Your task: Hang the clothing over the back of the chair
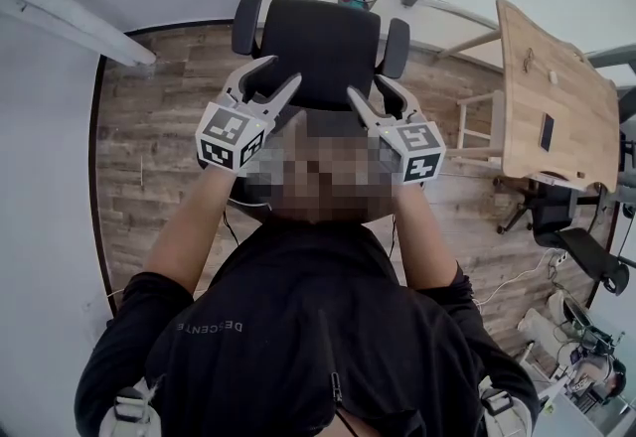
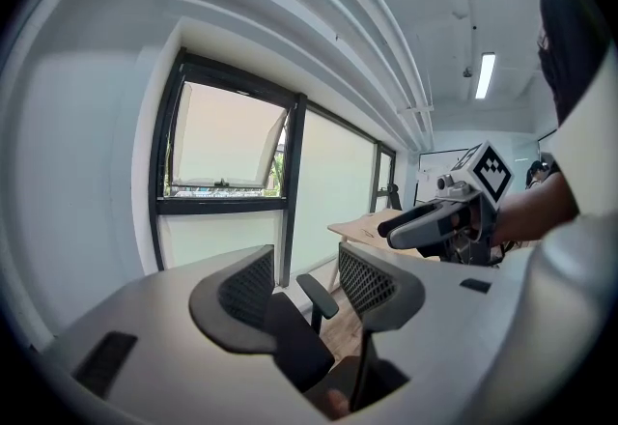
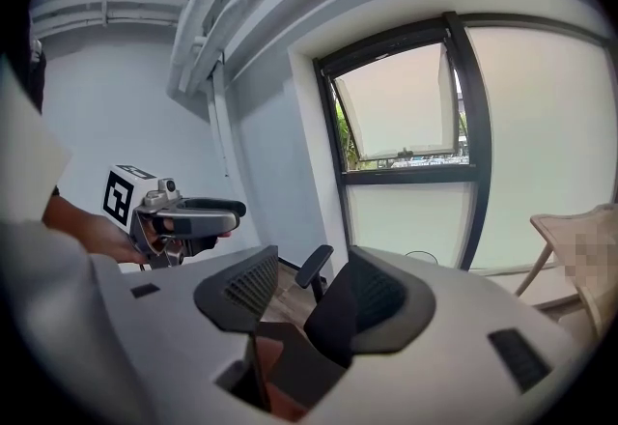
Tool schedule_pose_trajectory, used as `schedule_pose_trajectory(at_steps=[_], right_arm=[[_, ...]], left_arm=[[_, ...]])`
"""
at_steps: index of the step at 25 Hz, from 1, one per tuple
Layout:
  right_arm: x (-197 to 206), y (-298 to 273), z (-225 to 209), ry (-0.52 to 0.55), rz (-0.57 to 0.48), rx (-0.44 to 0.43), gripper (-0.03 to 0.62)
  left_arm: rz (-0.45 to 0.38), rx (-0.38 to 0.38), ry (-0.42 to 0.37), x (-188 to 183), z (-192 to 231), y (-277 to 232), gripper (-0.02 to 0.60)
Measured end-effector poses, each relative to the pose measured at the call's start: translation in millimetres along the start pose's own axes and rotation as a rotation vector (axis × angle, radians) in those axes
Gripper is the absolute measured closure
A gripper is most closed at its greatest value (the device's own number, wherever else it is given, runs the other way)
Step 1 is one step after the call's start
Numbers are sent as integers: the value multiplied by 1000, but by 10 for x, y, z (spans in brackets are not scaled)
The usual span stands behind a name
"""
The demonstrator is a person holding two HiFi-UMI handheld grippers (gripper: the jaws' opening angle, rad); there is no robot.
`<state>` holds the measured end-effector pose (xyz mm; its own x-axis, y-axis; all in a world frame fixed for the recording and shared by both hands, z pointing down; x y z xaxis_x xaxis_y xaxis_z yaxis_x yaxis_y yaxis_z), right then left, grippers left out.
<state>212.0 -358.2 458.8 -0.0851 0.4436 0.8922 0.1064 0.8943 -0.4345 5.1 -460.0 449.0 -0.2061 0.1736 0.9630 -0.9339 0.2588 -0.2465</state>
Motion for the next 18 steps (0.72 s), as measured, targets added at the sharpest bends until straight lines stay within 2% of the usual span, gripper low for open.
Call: schedule_pose_trajectory(at_steps=[11,18], right_arm=[[-236,233,238,19,-114,-51,362],[-411,540,481,70,-208,-57,376]], left_arm=[[-88,45,-41,-359,-201,140,377],[-151,87,-102,-650,-435,363,377]])
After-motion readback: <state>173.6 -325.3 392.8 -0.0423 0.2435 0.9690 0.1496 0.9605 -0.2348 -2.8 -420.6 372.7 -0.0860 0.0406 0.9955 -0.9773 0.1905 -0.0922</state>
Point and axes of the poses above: the fingertips, and each gripper's own axes: y backward along the fingers, z to its left, x out of its underside, the point moved 8 cm from there along y, backward along the fingers, and after that the axes turned 8 degrees about x, right-handed, at the moved point
